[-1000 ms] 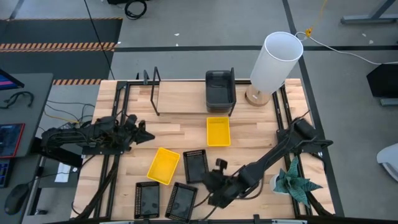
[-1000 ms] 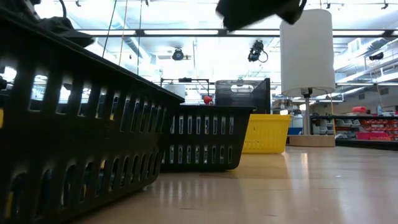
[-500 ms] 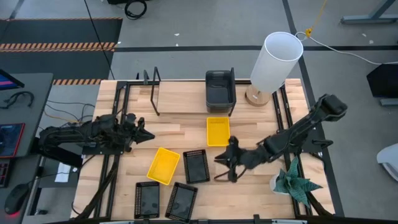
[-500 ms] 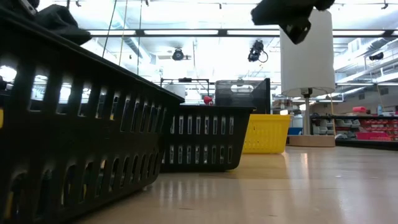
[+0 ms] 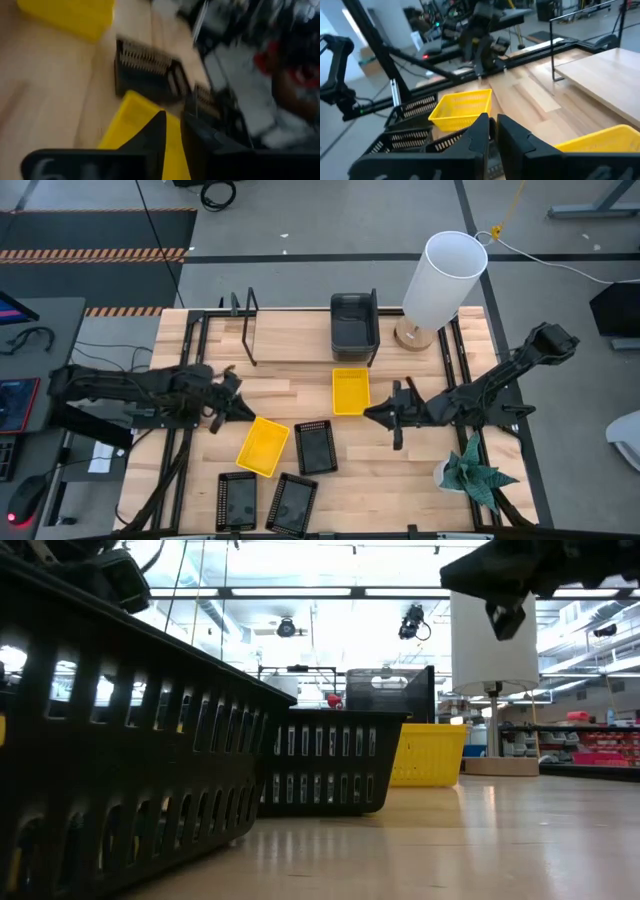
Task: Stack baskets on shelf by color
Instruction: Stack the right yellow bin into the right yellow bin
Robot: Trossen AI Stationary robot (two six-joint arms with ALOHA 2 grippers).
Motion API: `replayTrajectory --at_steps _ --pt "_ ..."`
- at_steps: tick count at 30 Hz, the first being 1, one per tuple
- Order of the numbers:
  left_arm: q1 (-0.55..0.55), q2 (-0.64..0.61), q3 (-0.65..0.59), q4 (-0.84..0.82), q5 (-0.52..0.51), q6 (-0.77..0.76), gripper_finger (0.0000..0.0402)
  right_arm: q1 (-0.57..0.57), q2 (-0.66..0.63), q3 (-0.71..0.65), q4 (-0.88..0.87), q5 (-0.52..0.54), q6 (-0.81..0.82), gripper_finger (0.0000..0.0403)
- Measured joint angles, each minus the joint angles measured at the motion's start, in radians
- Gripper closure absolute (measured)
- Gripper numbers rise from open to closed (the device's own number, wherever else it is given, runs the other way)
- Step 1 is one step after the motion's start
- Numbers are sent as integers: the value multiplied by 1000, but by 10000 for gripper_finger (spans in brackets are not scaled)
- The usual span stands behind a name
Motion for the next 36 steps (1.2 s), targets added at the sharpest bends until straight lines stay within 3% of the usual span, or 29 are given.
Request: replayTrajectory --at_steps 6,12,17,23,29,36 --pt "-140 165 151 -217 8 107 303 2 -7 -83 158 54 -11 362" --pt "-374 309 270 -253 -232 102 281 2 -6 -96 162 111 -24 362" --pt "-491 453 372 -275 -307 96 254 2 -6 -96 173 139 -52 362" --pt "-565 634 481 -274 -322 68 224 2 -6 -96 191 150 -62 363" --pt "-602 826 597 -279 -330 36 222 3 -6 -96 247 147 -103 363" --pt "-627 997 745 -474 -397 47 219 29 -6 -96 359 100 -184 363"
